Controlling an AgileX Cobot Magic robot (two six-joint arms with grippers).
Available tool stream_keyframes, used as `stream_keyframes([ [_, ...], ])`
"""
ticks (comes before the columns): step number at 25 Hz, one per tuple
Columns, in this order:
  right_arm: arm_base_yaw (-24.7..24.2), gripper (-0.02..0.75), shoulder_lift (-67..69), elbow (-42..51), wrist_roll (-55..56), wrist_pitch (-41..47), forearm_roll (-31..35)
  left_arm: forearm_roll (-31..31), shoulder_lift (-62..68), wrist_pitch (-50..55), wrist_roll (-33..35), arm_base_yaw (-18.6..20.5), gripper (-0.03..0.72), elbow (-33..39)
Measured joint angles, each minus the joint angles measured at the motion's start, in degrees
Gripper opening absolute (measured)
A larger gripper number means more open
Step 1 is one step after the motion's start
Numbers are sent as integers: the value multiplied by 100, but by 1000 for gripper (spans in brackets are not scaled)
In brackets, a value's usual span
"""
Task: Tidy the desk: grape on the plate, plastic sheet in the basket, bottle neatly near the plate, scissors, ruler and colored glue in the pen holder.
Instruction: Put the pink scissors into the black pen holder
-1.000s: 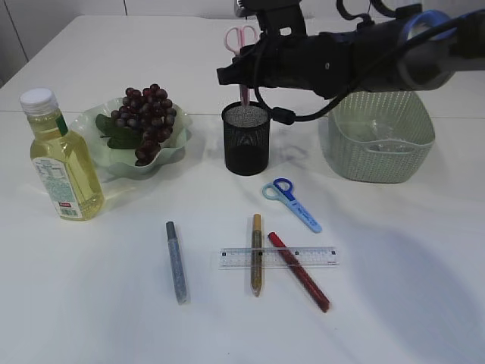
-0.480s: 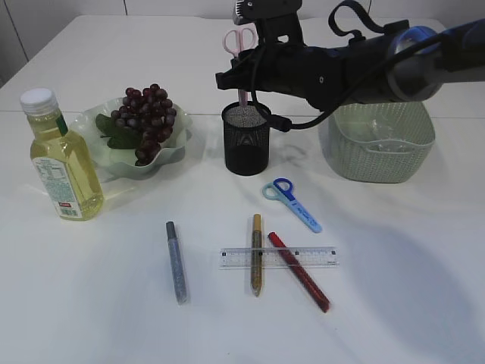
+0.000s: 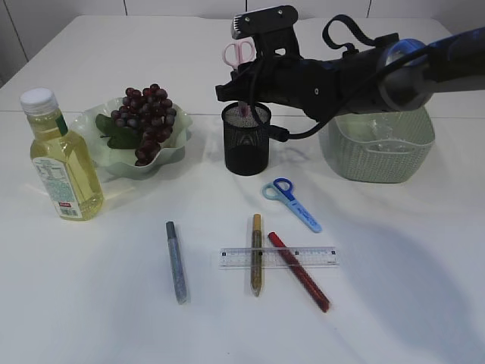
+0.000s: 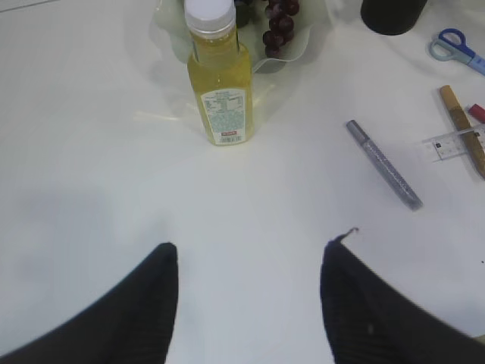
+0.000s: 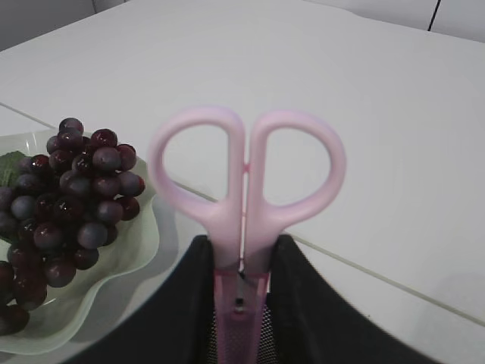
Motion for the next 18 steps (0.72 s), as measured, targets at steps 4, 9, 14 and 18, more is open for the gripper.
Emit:
stream_keyframes([
  [4,0,188,8,0,0,0,0,27,0,24,0,0,435,0],
  [9,0,198,8,0,-9,26,0,48,0,33,0,0,435,0],
  [14,0,260,8,0,-9,153,0,48,0,36,0,0,435,0],
  [18,0,330,8,0,-9,177,0,56,0,36,0,0,434,0],
])
